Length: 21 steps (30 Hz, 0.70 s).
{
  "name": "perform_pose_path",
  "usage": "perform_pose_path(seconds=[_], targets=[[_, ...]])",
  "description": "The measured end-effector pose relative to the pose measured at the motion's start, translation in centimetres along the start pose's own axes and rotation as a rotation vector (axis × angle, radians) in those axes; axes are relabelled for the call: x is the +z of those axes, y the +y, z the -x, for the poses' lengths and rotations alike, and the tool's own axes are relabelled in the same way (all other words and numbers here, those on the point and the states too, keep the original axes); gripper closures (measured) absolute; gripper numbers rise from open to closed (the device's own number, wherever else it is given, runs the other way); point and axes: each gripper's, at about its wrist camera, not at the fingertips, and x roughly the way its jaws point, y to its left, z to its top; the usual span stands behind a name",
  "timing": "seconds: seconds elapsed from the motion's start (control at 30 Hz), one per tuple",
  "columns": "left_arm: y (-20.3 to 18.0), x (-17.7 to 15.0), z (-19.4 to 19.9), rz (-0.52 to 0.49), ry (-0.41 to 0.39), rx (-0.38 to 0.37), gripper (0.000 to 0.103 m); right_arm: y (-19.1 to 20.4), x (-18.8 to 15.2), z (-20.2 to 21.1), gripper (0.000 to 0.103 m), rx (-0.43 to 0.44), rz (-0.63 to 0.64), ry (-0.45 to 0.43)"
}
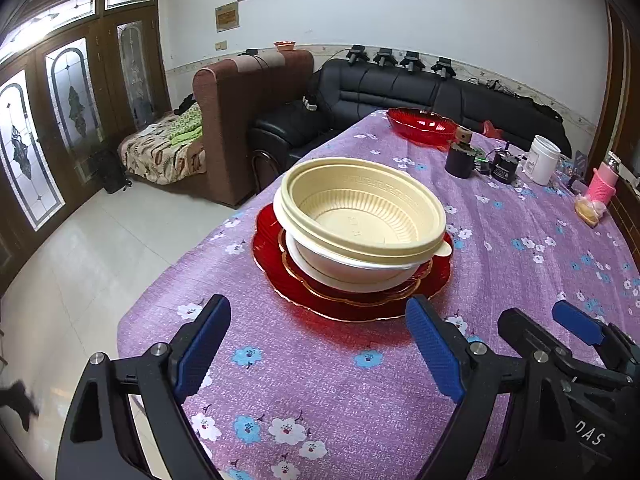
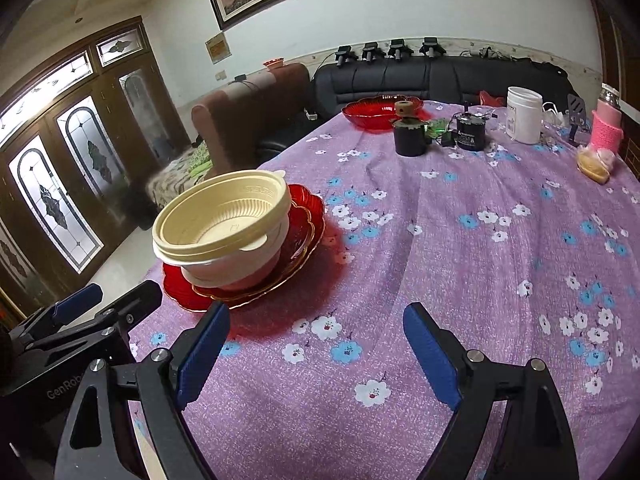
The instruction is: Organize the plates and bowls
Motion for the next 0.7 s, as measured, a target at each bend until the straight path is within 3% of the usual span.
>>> perform_pose_path(seconds=[0.1, 0.23, 0.37, 0.7], targets=[[1.2, 0.5, 0.2, 0.029, -0.027, 0.015, 0.014, -0.2, -0.1, -0.1, 0.012, -0.004, -0.007, -0.001], [5.4, 2.3, 0.9, 0.181, -0.088, 0.017, 0.014, -1.1, -0.1, -0.4, 0.011, -0.006, -0.035, -0.005], [6.9, 4.1, 0.1, 0.205, -0.103, 0.066, 0.013, -1.6, -0.2, -1.2, 0.011, 0.006, -0.063, 0.01], [7.1, 4.8, -5.4, 0.172, 0.006, 0.129, 0.013, -1.7, -0.2, -1.9, 0.011, 0.013, -0.051, 0.023]])
